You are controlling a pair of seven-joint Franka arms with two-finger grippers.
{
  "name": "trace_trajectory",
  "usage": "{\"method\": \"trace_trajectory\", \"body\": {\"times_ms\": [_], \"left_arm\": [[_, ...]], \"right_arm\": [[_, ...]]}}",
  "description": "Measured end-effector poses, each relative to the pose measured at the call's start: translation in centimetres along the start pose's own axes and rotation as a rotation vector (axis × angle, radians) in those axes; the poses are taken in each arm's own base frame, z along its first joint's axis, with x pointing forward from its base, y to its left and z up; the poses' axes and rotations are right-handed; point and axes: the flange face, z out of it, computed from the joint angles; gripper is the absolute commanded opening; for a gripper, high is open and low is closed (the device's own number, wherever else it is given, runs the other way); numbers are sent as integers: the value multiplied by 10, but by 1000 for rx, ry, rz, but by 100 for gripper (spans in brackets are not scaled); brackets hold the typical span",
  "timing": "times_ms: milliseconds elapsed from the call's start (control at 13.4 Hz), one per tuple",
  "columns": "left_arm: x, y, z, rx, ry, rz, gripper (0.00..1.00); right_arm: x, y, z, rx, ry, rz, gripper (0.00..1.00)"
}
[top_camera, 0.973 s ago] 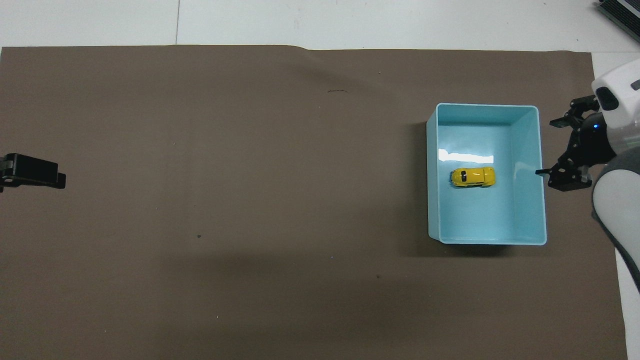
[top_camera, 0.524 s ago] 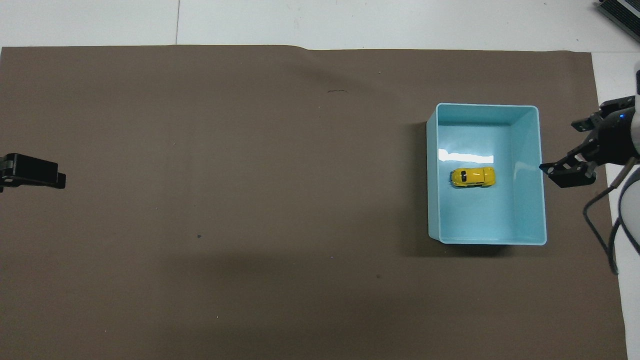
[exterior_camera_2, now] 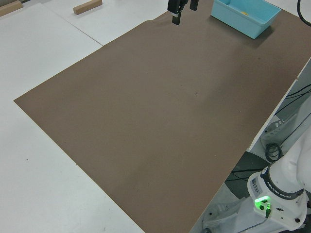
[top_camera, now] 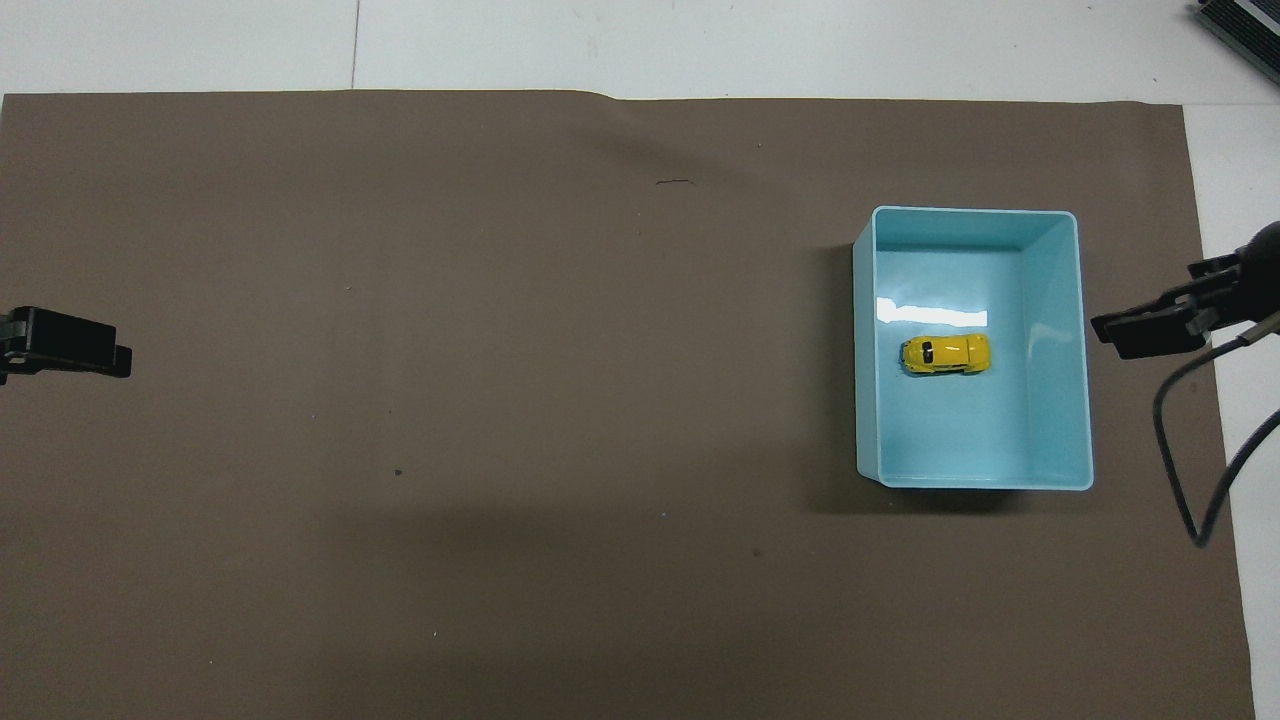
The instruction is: Wind up and store yellow beetle car
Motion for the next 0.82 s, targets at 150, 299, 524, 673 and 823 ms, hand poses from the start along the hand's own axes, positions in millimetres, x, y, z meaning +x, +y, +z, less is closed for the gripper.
{"method": "trace_trajectory", "body": {"times_ms": [150, 299, 524, 673, 823], "left_arm": [[0, 0, 0, 0, 0, 0, 100], [0, 0, 0, 0, 0, 0, 100], [0, 0, 0, 0, 0, 0, 100], [0, 0, 0, 0, 0, 0, 100], [0, 0, 0, 0, 0, 0, 100]], "right_arm": [[1, -4, -3, 3, -5, 101, 100], [4, -19, -9, 6, -11, 226, 100], [11, -45, -20, 8, -12, 344, 100], [11, -45, -21, 7, -10, 359, 100], [8, -39, -21, 6, -11, 372, 100]]}}
